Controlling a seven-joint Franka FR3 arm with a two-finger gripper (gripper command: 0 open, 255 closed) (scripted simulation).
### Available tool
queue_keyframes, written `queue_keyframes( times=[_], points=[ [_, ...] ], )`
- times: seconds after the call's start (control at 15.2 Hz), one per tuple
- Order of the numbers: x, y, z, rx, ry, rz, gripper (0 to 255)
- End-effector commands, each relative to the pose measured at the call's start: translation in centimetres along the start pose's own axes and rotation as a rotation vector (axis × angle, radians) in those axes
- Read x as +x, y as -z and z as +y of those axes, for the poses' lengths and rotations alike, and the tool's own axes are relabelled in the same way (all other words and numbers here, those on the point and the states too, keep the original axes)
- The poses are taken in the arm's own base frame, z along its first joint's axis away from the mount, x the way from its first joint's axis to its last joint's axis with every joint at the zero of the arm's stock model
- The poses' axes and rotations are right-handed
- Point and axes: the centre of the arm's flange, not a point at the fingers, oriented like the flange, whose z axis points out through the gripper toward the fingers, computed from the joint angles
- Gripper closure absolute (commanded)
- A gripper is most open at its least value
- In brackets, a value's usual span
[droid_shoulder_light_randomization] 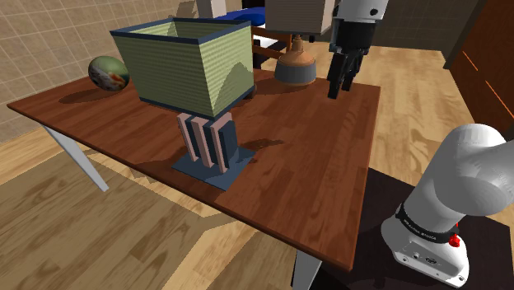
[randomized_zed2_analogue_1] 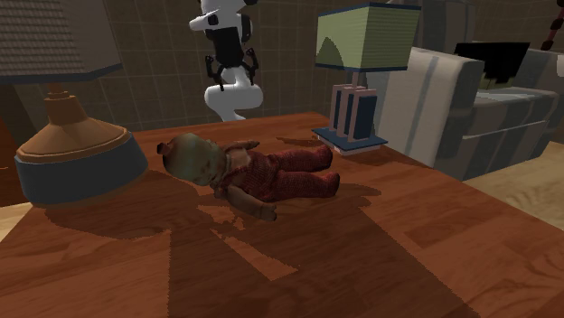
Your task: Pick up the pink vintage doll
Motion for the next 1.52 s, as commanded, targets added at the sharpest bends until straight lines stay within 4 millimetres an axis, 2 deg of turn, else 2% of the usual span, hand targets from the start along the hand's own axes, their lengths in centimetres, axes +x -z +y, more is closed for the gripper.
queue_keyframes(
  times=[0.0, 0.4, 0.73, 1.12, 1.45],
  points=[
    [0.0, 0.0, 0.0, 0.0, 0.0, 0.0, 0],
    [6.1, -1.3, -3.0, -0.003, -0.199, 0.077, 0],
    [11.6, -2.0, -4.6, -0.005, -0.365, 0.142, 0],
    [18.5, -2.4, -5.2, -0.007, -0.564, 0.219, 0],
    [24.2, -2.3, -4.6, -0.01, -0.73, 0.283, 0]
  ],
)
